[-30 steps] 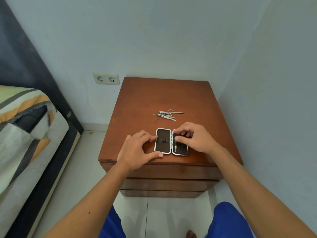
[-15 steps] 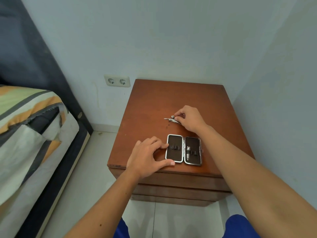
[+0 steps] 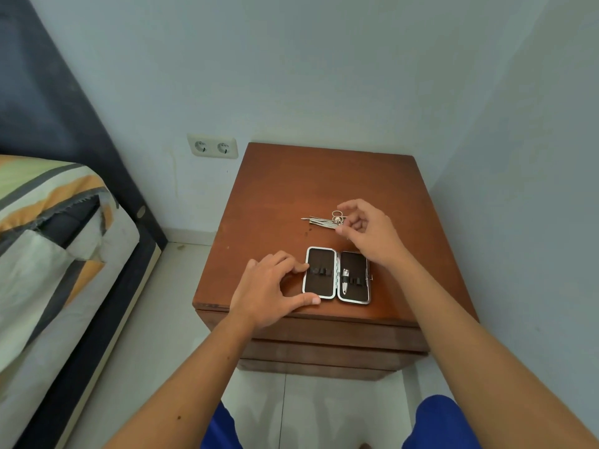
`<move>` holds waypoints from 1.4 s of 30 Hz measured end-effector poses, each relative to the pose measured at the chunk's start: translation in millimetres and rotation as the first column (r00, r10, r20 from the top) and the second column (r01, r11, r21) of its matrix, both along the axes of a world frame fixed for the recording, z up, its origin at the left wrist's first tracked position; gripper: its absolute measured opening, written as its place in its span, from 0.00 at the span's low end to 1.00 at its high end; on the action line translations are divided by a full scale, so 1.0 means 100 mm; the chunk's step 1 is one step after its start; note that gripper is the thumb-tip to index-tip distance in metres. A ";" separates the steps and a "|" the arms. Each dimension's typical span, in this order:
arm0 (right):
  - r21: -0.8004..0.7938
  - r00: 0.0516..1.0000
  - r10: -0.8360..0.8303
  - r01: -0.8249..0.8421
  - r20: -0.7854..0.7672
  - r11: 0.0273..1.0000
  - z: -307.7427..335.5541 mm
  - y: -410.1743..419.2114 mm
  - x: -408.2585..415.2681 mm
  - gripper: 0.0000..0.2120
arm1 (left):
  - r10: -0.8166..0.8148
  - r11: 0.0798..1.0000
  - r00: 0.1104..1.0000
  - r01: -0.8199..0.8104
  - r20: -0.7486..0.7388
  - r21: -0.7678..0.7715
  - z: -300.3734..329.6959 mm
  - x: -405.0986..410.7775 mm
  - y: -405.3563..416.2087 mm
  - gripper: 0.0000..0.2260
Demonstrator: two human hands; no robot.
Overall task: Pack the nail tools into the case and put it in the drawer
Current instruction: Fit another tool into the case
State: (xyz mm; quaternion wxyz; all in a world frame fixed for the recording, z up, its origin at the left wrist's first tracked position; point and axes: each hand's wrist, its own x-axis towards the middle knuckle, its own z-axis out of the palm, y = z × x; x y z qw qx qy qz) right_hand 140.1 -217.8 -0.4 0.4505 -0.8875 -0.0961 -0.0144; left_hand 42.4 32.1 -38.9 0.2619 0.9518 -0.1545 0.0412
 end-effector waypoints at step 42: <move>-0.154 0.991 -0.097 0.110 0.088 0.982 -0.04 -0.23 -0.37 0.03 | 0.016 1.000 1.000 -0.016 0.001 0.010 -0.01 -0.11 -0.12 0.30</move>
